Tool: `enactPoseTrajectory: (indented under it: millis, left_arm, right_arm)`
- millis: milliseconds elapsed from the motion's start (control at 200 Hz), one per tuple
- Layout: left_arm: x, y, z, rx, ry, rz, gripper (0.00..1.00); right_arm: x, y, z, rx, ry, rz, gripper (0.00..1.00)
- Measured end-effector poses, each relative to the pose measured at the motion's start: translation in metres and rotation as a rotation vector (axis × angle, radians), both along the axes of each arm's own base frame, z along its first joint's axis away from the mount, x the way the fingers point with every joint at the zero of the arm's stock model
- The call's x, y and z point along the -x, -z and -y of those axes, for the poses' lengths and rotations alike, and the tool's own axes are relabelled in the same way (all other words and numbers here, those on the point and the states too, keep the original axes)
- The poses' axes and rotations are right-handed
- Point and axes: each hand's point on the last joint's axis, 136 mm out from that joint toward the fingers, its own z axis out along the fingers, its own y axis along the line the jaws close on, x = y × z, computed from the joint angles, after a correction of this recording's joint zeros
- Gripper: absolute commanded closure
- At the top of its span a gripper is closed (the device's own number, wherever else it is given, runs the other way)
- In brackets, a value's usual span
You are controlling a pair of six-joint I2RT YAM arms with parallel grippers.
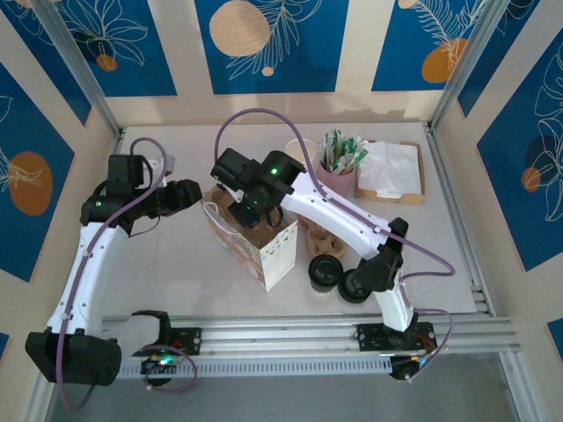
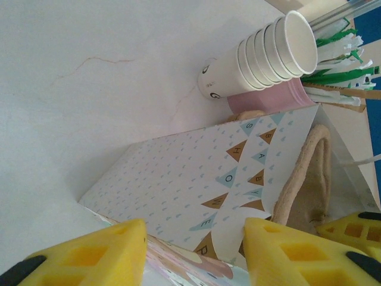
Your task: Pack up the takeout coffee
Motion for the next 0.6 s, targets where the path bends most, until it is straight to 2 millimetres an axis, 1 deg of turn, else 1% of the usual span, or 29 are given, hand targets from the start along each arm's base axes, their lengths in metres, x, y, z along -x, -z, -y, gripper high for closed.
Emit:
enactPoseTrajectory:
  millis: [430, 600]
  left_arm:
    - [-0.0063, 0.0021, -0.0036, -0.042, -0.04, 0.015, 0.53]
    - [-0.0068, 0.0027, -0.0021, -0.056, -0.042, 0.02, 0.53]
  right_arm:
    - [0.005, 0.0012, -0.0022, 0.005, -0.012, -0.002, 0.71]
    - [0.006, 0.0042, -0.0015, 0.014, -0.012, -0.007, 0.71]
